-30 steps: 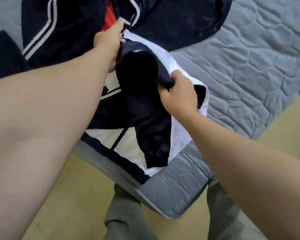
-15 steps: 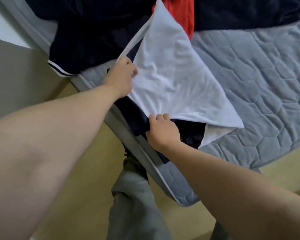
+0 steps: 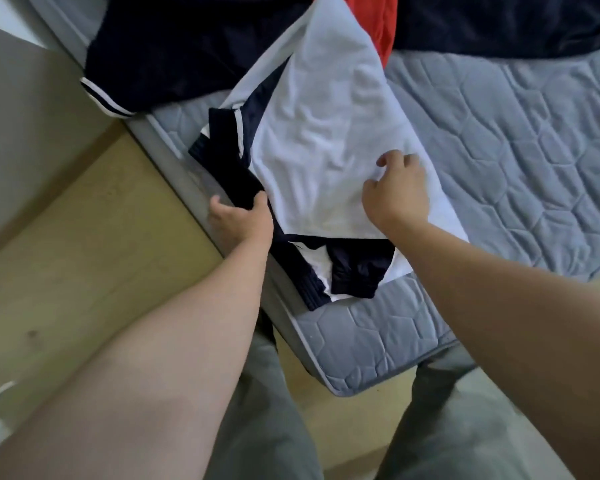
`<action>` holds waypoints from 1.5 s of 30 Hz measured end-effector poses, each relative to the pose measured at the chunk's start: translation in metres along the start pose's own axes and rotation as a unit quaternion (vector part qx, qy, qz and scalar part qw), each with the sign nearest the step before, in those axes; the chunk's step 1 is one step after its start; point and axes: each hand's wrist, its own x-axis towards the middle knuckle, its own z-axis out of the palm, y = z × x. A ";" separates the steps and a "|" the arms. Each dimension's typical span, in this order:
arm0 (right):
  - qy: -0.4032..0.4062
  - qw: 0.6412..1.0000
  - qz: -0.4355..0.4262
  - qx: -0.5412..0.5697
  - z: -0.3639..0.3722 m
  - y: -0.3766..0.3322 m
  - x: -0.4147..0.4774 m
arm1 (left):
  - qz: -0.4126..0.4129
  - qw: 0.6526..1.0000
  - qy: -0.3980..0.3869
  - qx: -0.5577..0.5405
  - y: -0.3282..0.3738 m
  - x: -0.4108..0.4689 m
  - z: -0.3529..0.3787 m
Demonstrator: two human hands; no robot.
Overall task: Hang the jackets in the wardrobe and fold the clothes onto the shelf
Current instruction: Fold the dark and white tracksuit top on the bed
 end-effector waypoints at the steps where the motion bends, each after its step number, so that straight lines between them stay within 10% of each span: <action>1: 0.009 1.000 0.015 0.010 -0.007 0.003 0.008 | -0.064 0.996 -0.035 -0.058 -0.006 -0.003 0.003; 13: -0.056 0.994 0.098 0.003 -0.040 0.009 0.064 | -0.175 0.962 -0.140 -0.153 -0.020 0.012 0.001; 25: -0.105 0.957 0.141 0.232 -0.060 0.000 0.074 | -0.187 0.898 -0.321 -0.237 -0.011 0.015 -0.018; 45: -0.212 0.967 0.139 0.016 -0.065 0.033 0.042 | -0.204 0.908 -0.310 -0.193 -0.043 -0.018 -0.011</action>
